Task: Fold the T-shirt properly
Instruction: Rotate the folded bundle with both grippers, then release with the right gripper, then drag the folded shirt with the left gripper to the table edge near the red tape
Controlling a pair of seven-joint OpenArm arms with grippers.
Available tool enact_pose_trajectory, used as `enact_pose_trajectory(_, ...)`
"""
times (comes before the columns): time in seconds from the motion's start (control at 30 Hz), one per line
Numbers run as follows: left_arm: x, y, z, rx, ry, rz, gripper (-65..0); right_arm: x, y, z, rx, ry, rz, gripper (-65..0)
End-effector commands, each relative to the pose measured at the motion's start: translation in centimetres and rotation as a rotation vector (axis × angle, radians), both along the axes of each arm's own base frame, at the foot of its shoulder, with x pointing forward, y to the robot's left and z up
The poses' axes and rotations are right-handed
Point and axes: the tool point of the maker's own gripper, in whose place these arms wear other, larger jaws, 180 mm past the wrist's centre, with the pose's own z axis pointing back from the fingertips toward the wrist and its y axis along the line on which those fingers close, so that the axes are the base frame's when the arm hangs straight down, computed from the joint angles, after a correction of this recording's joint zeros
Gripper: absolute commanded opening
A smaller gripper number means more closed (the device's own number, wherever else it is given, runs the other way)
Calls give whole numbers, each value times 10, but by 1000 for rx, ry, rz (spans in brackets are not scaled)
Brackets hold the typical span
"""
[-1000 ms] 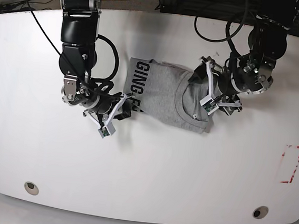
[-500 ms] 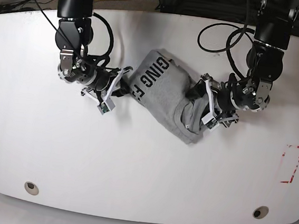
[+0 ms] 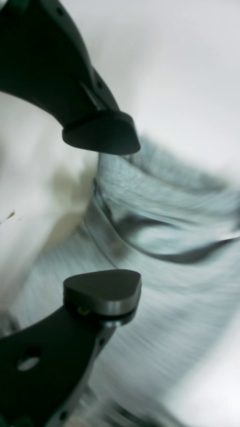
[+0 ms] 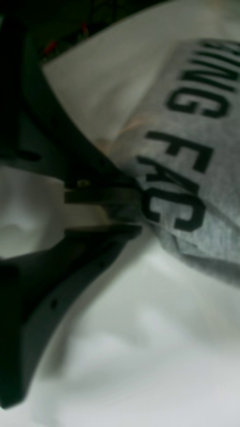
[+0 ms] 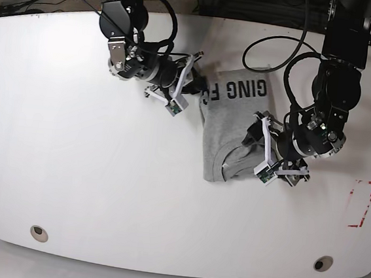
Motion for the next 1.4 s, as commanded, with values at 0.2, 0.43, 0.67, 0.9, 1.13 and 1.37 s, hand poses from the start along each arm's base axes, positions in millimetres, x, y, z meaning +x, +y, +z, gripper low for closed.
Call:
enact_pose_trajectory(0.2,-25,-21,4,-47,-9,-26,-144,-1,35,21,55,-57,85,-561)
enact_pose_trajectory(0.43,-31,-25,-12,-146,50,111,-139,14,0,28,16,-105,32,-561)
enact_pose_trajectory(0.67,-49,-17,-87,-161,270,208,-139,18,-26,33,8,-116,27,-563)
enact_pose_trajectory(0.9,-60,14,-131,-158,339,281,-140,34,-66,43,45,-120,-85,-563)
enact_pose_trajectory(1.13,-70,119,-145,-32,370,441,-143,50,-101,49,28,-146,-181,-563)
enact_pose_trajectory(1.37,-82,225,-128,98,368,513,-143,53,-121,50,-4,-156,-210,-563)
